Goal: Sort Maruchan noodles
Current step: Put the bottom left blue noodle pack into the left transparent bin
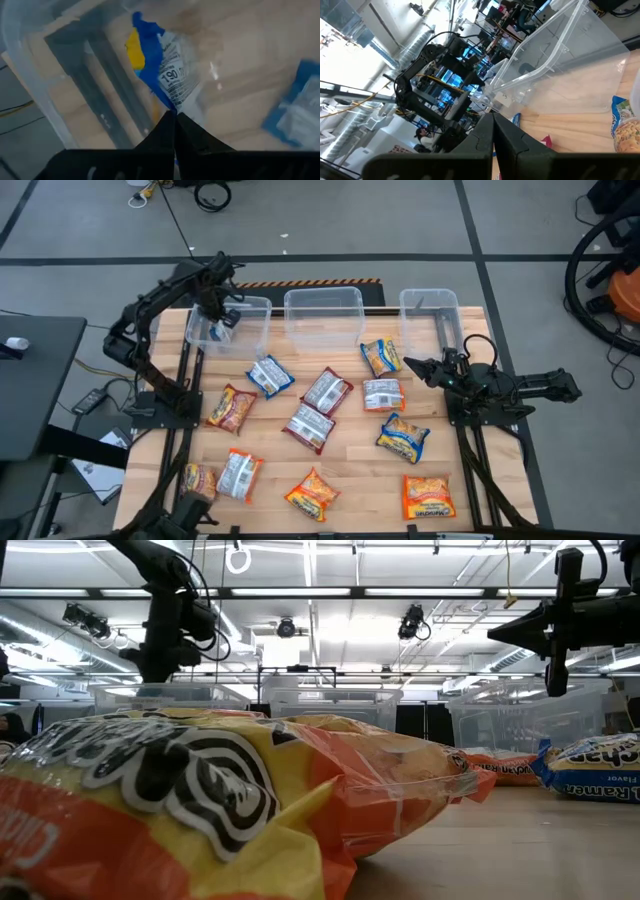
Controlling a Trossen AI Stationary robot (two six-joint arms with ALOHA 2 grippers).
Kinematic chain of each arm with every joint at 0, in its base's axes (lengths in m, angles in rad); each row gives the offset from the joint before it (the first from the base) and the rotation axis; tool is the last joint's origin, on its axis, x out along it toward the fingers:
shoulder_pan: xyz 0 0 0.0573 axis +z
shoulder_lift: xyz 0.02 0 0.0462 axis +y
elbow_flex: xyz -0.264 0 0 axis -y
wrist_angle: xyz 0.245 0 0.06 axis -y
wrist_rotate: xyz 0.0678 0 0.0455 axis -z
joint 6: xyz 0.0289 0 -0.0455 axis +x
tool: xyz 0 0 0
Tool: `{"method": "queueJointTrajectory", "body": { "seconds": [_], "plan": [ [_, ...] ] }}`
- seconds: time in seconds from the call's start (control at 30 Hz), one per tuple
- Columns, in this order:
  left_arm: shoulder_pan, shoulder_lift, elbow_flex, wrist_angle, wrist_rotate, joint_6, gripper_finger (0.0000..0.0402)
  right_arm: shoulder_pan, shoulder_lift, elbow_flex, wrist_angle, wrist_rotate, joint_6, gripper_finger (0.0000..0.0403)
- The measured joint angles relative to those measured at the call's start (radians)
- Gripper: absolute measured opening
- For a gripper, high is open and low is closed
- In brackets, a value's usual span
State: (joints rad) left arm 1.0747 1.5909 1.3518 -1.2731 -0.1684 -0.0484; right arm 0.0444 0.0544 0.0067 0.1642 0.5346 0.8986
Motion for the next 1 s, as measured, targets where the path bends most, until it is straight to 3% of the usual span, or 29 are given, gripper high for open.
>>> {"method": "queueJointTrajectory", "body": {
  "seconds": [0.4,0.73,1.0],
  "plan": [
    [-0.021,0.031,-0.002,0.032,-0.126,-0.092,0.0001,0.000,0.000,0.000,0.000,0.000,0.000,0.0016],
    [-0.033,0.052,-0.001,-0.032,-0.119,-0.152,0.0003,0.000,0.006,0.000,-0.001,-0.008,0.000,0.0016],
    [-0.124,0.052,-0.001,-0.158,-0.269,-0.345,0.0003,0.000,0.007,0.000,-0.001,-0.086,0.000,0.0016]
  ]
}}
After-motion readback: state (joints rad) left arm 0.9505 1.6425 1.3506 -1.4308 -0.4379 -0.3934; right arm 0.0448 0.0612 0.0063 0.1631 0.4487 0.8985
